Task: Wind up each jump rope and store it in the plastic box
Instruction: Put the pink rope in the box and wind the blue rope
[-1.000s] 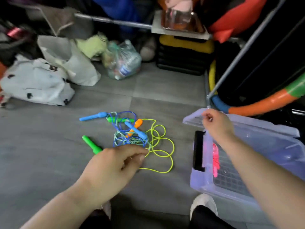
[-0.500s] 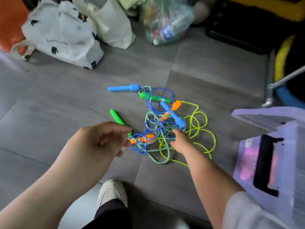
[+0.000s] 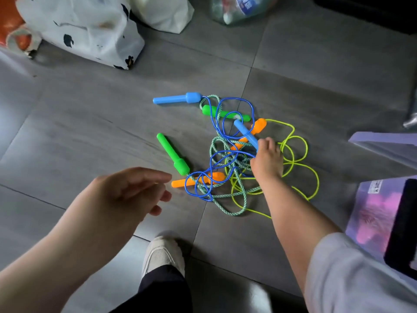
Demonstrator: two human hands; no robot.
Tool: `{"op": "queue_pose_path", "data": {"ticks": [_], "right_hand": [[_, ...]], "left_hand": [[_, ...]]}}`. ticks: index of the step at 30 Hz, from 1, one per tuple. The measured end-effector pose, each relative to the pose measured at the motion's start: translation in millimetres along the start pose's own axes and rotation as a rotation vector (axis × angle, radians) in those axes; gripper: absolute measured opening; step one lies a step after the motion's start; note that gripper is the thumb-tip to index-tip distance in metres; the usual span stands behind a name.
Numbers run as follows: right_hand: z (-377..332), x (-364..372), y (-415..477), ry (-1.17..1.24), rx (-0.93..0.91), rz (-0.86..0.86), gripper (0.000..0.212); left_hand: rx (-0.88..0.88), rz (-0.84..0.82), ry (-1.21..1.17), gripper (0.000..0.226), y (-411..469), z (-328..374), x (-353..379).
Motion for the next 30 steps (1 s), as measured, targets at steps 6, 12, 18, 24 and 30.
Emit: {"op": "queue_pose_path", "data": {"ticks": [6,12,18,24,30], "right_hand": [[8.9,8.6,13.6,-0.115,0.173,-0.316,0.036],[9.3,-4.5,-12.1,0.198,0.236,-0.417,0.016],[-15.3,-75.8,-45.7,0.655,0.301,-0.472,0.011],[-43.6,-186.1,-107.7,0.748,0.098,-0.376,0.015],[-56.0,-281.8,-208.3,0.863,0.003,-0.242,0.021]], "left_hand": [[-0.021,-0.042,-0.001,0.031,3.4,-5.9,-1.0],[-0.013,-0.052,-0.020,0.021,1.8,8.6,-1.3],[0.025,-0.054,-0.013,0.016,-13.3,31.3,5.6],[0.106,-0.042,-0.043,0.023,-29.7,51.1,11.0],[0.249,-0.163,-0.050,0.020,-70.3,93.8,40.5]]}}
Point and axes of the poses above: each hand's wrist, its own y-axis towards the middle knuckle, its own x-axis out of the palm, z = x × y, the point moved 4 cm from there along y, towards the middle knuckle, and after that the axes turned 9 degrees about y, right-handed, at the moved point
